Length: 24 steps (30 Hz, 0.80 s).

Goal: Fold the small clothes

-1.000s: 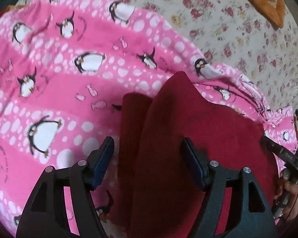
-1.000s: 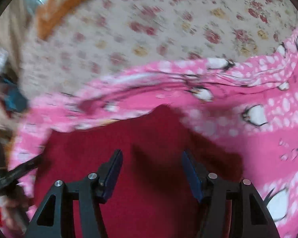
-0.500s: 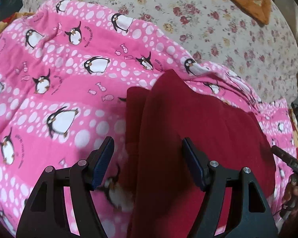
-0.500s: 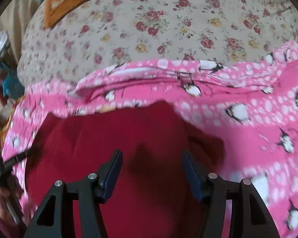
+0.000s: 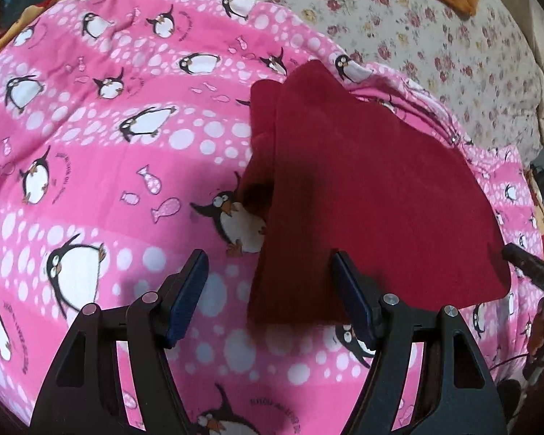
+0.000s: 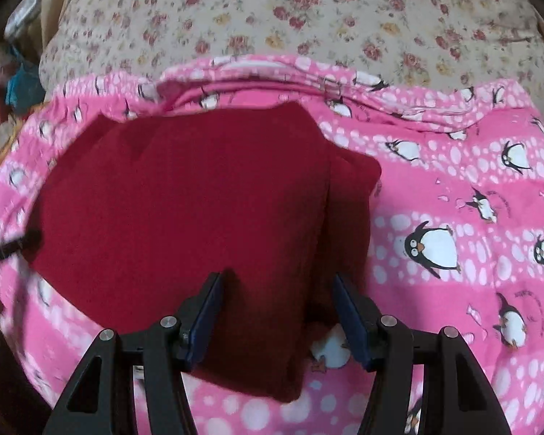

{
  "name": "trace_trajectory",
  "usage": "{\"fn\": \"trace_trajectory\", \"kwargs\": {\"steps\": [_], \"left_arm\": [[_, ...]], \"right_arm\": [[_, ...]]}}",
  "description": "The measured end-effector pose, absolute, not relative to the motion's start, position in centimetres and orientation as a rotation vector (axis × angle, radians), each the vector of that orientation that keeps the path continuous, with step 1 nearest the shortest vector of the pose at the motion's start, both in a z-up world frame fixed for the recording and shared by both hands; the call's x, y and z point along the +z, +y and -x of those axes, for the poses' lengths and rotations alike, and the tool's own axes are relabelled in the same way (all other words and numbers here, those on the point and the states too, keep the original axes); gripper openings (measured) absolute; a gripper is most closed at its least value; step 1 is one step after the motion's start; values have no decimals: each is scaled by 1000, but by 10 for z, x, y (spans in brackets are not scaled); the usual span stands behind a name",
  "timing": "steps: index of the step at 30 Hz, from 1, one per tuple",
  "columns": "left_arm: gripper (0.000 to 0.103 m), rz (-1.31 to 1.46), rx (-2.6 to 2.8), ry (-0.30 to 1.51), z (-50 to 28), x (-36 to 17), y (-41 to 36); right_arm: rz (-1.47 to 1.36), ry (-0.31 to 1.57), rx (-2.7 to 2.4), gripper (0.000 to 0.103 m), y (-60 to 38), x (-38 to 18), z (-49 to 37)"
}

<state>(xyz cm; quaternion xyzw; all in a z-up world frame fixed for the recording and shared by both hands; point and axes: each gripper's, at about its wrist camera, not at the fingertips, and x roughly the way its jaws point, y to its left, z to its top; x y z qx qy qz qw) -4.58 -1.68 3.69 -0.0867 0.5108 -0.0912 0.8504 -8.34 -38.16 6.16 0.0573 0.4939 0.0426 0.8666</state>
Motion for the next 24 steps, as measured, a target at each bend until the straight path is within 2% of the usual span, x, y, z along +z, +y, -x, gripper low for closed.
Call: {"fn": "trace_trajectory", "kwargs": {"steps": [6, 12, 18, 24], "left_arm": [[71, 200, -193, 1057, 45, 32, -16], [71, 158, -201, 1035, 42, 31, -20], [71, 136, -208, 1022, 39, 30, -23], [71, 154, -215, 1023, 37, 29, -22]], "right_arm": [[-92, 996, 83, 59, -365, 75, 67], [-131, 985, 6, 59, -371, 60, 34], [-159, 1057, -62, 59, -392, 28, 3], [-147, 1044, -53, 59, -379, 48, 8]]}}
